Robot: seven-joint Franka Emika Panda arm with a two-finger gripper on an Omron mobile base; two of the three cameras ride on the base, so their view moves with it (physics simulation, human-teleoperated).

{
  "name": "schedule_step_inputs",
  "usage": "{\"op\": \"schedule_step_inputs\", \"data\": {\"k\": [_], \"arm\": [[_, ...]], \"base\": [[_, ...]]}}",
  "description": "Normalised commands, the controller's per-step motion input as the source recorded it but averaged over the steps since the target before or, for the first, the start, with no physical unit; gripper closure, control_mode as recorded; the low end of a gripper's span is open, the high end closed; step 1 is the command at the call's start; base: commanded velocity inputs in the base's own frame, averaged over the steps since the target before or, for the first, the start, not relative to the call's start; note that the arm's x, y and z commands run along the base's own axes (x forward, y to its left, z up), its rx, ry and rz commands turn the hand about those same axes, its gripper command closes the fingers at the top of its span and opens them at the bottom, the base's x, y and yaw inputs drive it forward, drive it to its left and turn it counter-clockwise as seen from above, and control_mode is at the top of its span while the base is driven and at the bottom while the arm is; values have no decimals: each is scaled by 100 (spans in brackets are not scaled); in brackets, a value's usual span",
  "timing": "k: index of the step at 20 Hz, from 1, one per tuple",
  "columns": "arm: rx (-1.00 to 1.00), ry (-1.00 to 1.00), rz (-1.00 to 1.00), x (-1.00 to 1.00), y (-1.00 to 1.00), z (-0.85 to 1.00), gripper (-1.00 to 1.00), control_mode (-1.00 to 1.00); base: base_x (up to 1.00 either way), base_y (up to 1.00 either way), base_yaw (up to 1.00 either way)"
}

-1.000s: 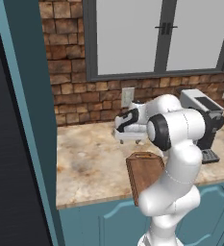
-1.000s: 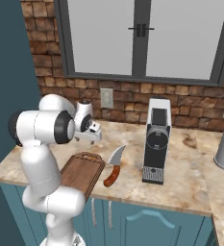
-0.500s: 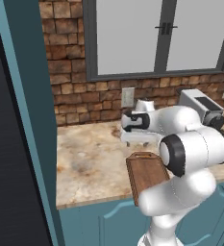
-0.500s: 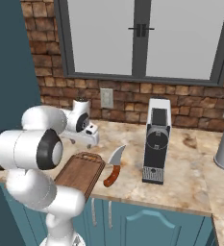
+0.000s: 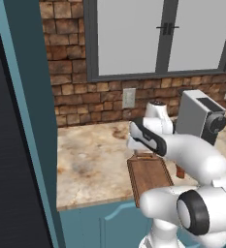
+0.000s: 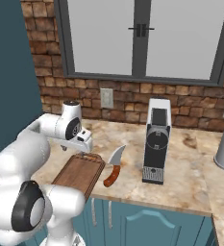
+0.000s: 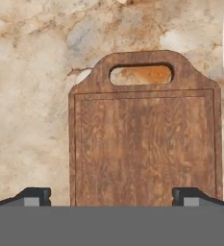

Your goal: Move the cutting board and knife to the sink. Then move spray from the cabinet to the counter.

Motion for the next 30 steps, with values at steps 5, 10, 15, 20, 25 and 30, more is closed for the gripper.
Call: {"op": "schedule_step_inputs", "data": {"k": [5,10,15,20,25,30], "arm": [[0,0,0,-51,0,65,-100,-100],[0,0,0,-31,0,33,-100,-100],[0,1,-2,0,-3,0,-100,-100],[0,0,0,0,0,0,-100,-100],[0,0,0,-5,0,0,-100,100],[0,0,0,0,0,0,-100,100]], "base": [[0,0,0],[0,0,0],[0,0,0],[0,0,0],[-49,-2,-12],[-63,8,-34]]}}
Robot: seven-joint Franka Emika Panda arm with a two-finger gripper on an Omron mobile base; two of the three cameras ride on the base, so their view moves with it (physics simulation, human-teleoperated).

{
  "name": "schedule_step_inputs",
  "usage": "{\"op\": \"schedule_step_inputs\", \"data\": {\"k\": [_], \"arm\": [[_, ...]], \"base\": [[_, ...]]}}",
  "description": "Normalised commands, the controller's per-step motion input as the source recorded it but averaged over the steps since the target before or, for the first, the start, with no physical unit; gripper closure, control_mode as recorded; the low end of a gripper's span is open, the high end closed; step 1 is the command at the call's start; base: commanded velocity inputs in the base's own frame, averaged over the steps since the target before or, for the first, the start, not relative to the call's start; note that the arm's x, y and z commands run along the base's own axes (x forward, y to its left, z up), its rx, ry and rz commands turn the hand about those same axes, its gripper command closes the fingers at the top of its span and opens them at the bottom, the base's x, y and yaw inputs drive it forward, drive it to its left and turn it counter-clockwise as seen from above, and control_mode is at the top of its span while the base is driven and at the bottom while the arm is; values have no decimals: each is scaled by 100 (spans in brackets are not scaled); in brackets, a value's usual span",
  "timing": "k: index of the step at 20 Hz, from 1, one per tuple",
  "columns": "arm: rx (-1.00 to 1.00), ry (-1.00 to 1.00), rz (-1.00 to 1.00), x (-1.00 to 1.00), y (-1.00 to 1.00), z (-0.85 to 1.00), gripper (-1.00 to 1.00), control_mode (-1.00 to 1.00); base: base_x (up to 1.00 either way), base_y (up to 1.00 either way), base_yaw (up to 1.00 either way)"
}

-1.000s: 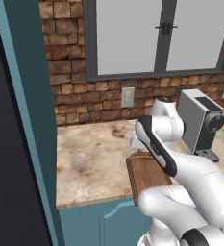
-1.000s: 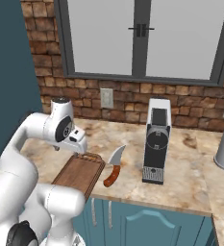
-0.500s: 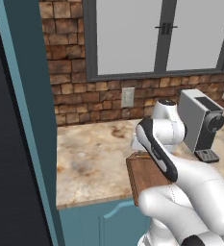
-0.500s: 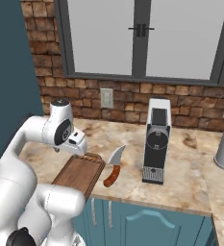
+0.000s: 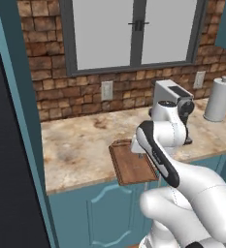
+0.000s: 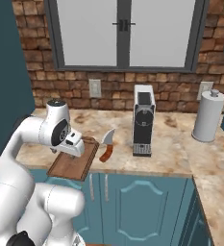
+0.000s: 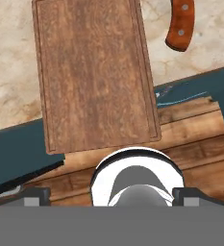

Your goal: Move the cutting board and knife to the sink. Then move spray from the cabinet to the counter.

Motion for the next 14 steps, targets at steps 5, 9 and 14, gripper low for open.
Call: {"op": "schedule_step_inputs", "data": {"k": [5,9,14], "arm": [[0,0,0,0,0,0,-100,100],[0,0,0,0,0,0,-100,100],[0,0,0,0,0,0,-100,100]], "base": [[-18,38,-43],[-6,43,-43],[-11,33,-28]]}}
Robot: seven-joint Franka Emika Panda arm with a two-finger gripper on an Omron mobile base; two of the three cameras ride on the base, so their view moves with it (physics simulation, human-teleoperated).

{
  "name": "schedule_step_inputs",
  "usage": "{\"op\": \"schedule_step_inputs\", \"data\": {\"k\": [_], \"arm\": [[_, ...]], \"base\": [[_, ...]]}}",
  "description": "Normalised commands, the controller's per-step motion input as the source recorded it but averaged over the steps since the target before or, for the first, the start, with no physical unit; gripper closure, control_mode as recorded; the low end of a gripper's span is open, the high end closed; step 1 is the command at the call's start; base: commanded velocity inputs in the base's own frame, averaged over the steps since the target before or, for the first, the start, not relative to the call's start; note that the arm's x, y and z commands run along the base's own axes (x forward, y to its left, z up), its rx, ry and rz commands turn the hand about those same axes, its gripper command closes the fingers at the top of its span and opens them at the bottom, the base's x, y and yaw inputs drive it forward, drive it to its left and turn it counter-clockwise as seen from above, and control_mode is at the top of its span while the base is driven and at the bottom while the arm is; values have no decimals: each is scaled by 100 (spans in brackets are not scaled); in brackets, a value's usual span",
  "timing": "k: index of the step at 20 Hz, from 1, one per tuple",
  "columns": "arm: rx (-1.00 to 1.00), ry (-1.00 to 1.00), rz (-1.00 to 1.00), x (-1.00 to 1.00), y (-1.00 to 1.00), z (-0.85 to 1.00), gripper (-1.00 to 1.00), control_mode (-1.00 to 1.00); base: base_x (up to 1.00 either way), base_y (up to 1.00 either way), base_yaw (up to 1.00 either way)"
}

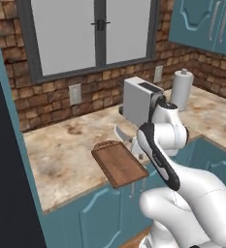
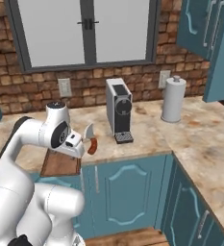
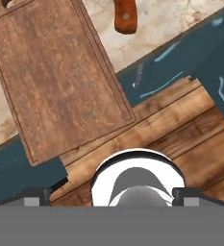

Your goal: Move the cutting board and knife to the sink. Then move spray from the cabinet to the counter.

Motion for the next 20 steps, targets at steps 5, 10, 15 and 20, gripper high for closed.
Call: {"op": "schedule_step_inputs", "data": {"k": [5,10,15,20], "arm": [[0,0,0,0,0,0,-100,100],[0,0,0,0,0,0,-100,100],[0,0,0,0,0,0,-100,100],[1,0,-1,4,-8,0,-100,-100]], "base": [[-21,59,-11],[-62,48,0],[-18,1,0],[0,0,0]]}}
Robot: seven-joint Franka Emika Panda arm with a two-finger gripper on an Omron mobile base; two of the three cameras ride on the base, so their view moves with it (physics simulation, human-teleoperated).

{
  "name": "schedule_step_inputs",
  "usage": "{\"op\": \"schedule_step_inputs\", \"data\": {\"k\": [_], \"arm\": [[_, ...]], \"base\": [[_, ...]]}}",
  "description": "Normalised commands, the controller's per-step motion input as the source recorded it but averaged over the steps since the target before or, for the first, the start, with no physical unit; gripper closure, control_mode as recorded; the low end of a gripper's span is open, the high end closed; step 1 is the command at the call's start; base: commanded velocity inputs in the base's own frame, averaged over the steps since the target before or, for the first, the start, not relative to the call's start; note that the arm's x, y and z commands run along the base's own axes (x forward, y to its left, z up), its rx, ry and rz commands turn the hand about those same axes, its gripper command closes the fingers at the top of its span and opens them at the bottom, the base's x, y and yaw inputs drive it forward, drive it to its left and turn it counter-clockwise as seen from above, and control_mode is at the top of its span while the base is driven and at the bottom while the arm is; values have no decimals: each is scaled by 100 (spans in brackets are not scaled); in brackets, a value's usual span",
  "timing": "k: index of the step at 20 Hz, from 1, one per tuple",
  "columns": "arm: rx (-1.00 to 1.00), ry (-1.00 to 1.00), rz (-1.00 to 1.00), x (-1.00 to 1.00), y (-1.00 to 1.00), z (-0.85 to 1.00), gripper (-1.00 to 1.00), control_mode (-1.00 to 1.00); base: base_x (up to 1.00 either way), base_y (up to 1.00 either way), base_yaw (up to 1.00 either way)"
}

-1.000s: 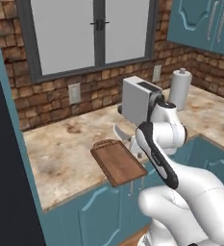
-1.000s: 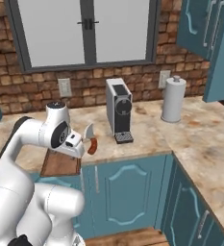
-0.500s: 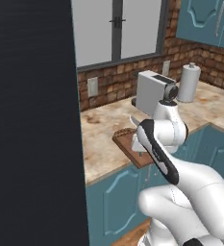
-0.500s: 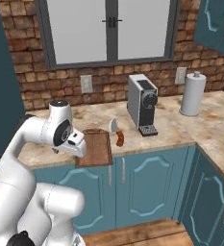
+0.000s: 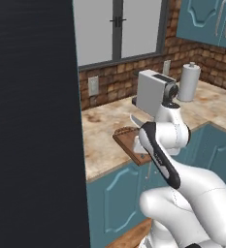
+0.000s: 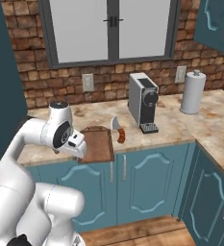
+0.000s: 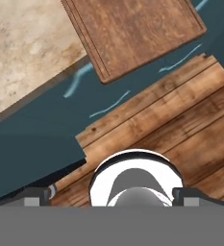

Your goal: Move the cutting board and knife to the sink. Then move spray from the cabinet to the counter.

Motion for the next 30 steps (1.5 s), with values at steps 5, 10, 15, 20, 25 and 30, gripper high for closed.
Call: {"op": "schedule_step_inputs", "data": {"k": [5,10,15,20,25,30], "arm": [[25,-1,-1,20,-76,-45,-100,-100],[37,-23,-4,6,-100,-88,-100,-100],[24,-43,-5,-3,-73,-61,-100,-100],[16,-36,-10,0,-38,62,-100,-100],[29,4,-6,3,-38,98,-100,-100],[16,46,-3,2,-9,77,-100,-100]], "base": [[0,0,0],[0,0,0],[0,0,0],[0,0,0],[0,0,0],[0,0,0]]}}
